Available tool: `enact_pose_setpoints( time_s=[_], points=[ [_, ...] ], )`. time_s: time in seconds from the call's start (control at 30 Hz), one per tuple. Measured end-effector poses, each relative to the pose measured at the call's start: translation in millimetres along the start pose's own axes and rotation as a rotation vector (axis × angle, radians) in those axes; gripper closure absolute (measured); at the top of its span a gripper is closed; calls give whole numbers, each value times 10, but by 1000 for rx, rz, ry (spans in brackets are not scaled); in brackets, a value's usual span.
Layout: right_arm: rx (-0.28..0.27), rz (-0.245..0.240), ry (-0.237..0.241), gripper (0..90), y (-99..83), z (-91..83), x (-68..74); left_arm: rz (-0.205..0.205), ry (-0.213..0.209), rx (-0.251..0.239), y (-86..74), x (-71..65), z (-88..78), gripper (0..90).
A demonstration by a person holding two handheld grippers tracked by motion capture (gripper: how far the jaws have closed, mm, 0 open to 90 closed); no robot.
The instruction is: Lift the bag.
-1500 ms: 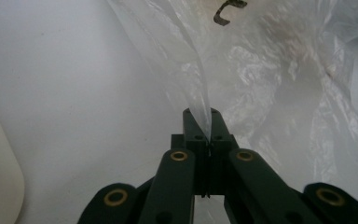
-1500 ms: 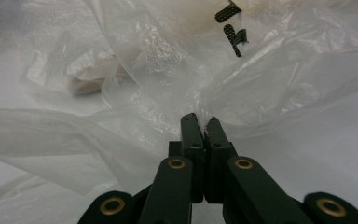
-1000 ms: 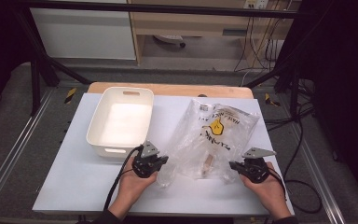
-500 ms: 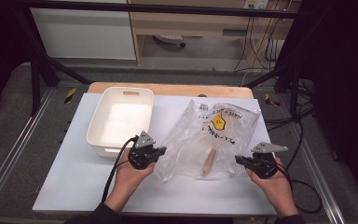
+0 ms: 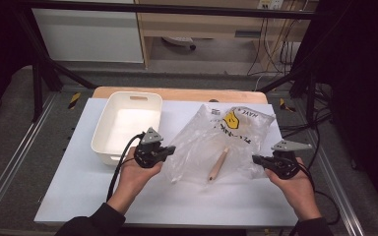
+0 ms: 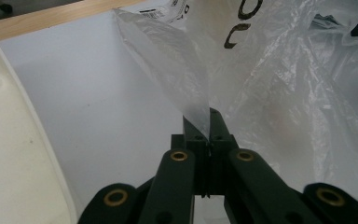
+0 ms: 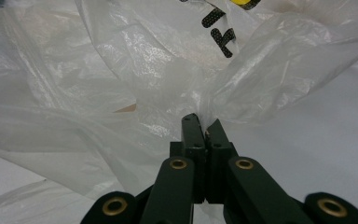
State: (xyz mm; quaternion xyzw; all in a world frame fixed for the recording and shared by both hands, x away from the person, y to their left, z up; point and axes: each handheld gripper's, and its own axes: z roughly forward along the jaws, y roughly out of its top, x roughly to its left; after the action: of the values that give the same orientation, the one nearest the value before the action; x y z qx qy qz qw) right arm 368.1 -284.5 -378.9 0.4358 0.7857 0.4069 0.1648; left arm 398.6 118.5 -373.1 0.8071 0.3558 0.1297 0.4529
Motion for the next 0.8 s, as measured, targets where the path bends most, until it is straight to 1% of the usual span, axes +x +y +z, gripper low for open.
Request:
enact_pose_setpoints(
  time_s=[0.07,0.27,0.4,0.47,0.53,0.57,0.63,0.8],
  points=[
    [1,-8,1,900,52,3,8,-3,-4,2,30,12,-2,900],
    [-8,-41,11,900,215,-18,41,4,-4,6,137,53,-29,900],
    [-12,-46,16,900,281,-13,46,4,-6,6,174,72,-34,900],
    [-10,-43,21,900,303,-3,43,-2,-12,8,188,84,-33,900],
    [-13,-34,27,900,326,2,43,-1,-10,9,209,96,-37,900],
    [-16,-40,30,900,341,5,41,-4,-11,9,222,105,-38,900],
    [-13,-38,31,900,372,6,44,-10,-15,9,257,127,-44,900],
    [-25,-40,31,900,471,-7,19,-8,-10,9,369,177,-73,900]
  ],
)
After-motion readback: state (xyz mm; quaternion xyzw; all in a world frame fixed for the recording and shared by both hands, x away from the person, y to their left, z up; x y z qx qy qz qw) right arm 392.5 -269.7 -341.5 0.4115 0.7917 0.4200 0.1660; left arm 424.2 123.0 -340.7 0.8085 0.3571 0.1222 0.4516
